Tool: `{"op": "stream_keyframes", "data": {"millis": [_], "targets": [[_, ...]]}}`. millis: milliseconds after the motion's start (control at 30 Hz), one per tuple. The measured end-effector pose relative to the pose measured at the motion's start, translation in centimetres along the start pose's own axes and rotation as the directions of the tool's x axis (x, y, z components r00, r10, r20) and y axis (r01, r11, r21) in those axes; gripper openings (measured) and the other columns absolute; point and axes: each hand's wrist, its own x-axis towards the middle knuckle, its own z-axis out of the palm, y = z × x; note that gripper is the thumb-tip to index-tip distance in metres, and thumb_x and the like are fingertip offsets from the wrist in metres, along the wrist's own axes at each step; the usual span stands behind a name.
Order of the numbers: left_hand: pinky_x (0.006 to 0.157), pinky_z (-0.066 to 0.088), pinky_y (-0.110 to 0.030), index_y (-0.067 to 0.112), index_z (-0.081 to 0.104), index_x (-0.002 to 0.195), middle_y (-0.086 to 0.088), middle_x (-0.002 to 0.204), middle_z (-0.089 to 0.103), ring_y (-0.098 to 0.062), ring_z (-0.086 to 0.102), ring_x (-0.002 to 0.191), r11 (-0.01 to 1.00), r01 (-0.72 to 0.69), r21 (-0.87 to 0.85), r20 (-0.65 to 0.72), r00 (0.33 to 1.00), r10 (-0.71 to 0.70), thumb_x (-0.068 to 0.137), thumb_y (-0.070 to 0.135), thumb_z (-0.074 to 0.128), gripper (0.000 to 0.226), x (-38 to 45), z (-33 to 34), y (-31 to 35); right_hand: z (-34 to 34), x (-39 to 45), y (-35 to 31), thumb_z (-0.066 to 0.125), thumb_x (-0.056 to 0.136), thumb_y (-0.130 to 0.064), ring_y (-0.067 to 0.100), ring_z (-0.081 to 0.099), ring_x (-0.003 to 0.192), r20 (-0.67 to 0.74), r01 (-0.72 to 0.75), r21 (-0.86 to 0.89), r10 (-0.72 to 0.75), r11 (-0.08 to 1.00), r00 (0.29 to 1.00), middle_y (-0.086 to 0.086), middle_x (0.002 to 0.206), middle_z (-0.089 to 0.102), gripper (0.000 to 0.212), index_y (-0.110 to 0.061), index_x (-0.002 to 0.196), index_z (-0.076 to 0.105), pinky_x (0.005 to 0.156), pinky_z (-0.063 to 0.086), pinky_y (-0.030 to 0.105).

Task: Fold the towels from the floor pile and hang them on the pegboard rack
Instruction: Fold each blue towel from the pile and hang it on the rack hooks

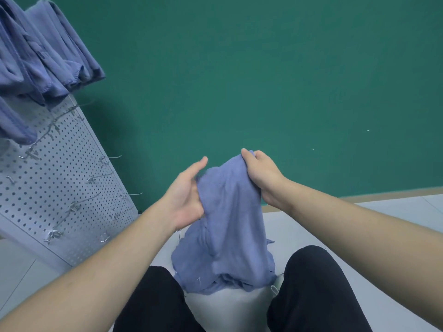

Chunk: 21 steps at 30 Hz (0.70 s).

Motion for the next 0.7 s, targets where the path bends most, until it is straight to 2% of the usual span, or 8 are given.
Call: {"op": "stream_keyframes", "data": {"millis": [100,200,300,367,433,500,567,700], "targets": [[0.096,0.052,-0.044,0.017,0.066,0.122,-0.004,0.121,0.071,-0.021,0.068,0.111,0.972,-0.107,0.208,0.046,0.994,0.099,0.097,0.027,0.059,0.028,-0.3,0.1,-1.7,-0.3,0.5,-0.4,0.044,0.106,-0.036,0.018,0.062,0.076,-0.031,-0.081,0.086,0.084,0.993,0.996,0.006,0.093,0.063,0.028,-0.010,0.102,0.054,0.065,0.052,0.027],[0.094,0.054,-0.044,0.014,0.060,0.130,-0.006,0.121,0.072,-0.021,0.069,0.112,0.962,-0.207,0.176,-0.028,0.976,0.215,0.101,0.019,0.056,0.029,0.0,0.4,-2.0,-1.2,0.6,-0.8,0.051,0.102,-0.044,0.018,0.068,0.077,0.006,-0.122,0.034,0.121,0.992,0.993,0.006,0.094,0.070,0.035,-0.011,0.096,0.061,0.068,0.055,0.027],[0.095,0.054,-0.040,0.006,0.058,0.125,-0.015,0.121,0.071,-0.023,0.070,0.110,0.957,-0.287,0.042,-0.105,0.951,0.290,0.103,0.013,0.053,0.024,0.8,0.9,-1.4,-2.2,0.2,-0.8,0.059,0.090,-0.062,0.025,0.072,0.102,0.241,-0.264,0.042,0.246,0.964,0.939,0.009,0.115,0.074,0.058,-0.009,0.111,0.070,0.088,0.056,0.034],[0.097,0.054,-0.041,0.008,0.057,0.125,-0.017,0.121,0.070,-0.024,0.070,0.110,0.953,-0.303,-0.018,-0.133,0.945,0.298,0.105,0.014,0.050,0.023,1.1,1.2,-0.9,-2.7,-0.3,-0.5,0.059,0.090,-0.059,0.026,0.069,0.108,0.387,-0.324,0.081,0.269,0.943,0.882,0.009,0.118,0.073,0.055,-0.013,0.118,0.071,0.098,0.051,0.039],[0.097,0.054,-0.042,0.010,0.054,0.129,-0.016,0.122,0.070,-0.023,0.070,0.109,0.952,-0.301,-0.050,-0.155,0.944,0.290,0.106,0.017,0.048,0.025,1.1,1.4,-0.4,-3.1,-0.3,0.2,0.059,0.093,-0.050,0.020,0.067,0.097,0.422,-0.269,0.096,0.206,0.958,0.883,0.002,0.106,0.073,0.038,-0.021,0.113,0.072,0.094,0.050,0.038],[0.089,0.057,-0.039,0.012,0.054,0.129,-0.014,0.118,0.071,-0.021,0.072,0.103,0.954,-0.297,-0.042,-0.184,0.941,0.285,0.106,0.019,0.048,0.024,1.1,1.3,-0.1,-3.1,-0.4,0.7,0.061,0.095,-0.037,0.015,0.064,0.086,0.407,-0.180,0.099,0.125,0.979,0.905,-0.004,0.088,0.070,0.016,-0.023,0.095,0.068,0.087,0.051,0.034],[0.075,0.059,-0.033,0.015,0.056,0.125,-0.010,0.112,0.073,-0.016,0.075,0.091,0.954,-0.300,-0.021,-0.237,0.928,0.286,0.104,0.019,0.052,0.021,1.2,1.1,0.2,-2.8,-0.5,0.8,0.061,0.097,-0.025,0.014,0.059,0.075,0.346,-0.093,0.039,0.074,0.995,0.935,-0.005,0.073,0.062,0.019,-0.021,0.078,0.057,0.082,0.053,0.031],[0.068,0.057,-0.031,0.016,0.058,0.121,-0.008,0.109,0.075,-0.015,0.076,0.085,0.966,-0.257,0.018,-0.244,0.936,0.254,0.103,0.024,0.056,0.020,1.1,0.5,0.4,-1.9,-0.2,0.7,0.055,0.100,-0.032,0.017,0.052,0.079,0.254,-0.015,0.007,0.013,1.000,0.967,0.001,0.084,0.058,0.018,-0.021,0.086,0.053,0.079,0.051,0.035]]}}
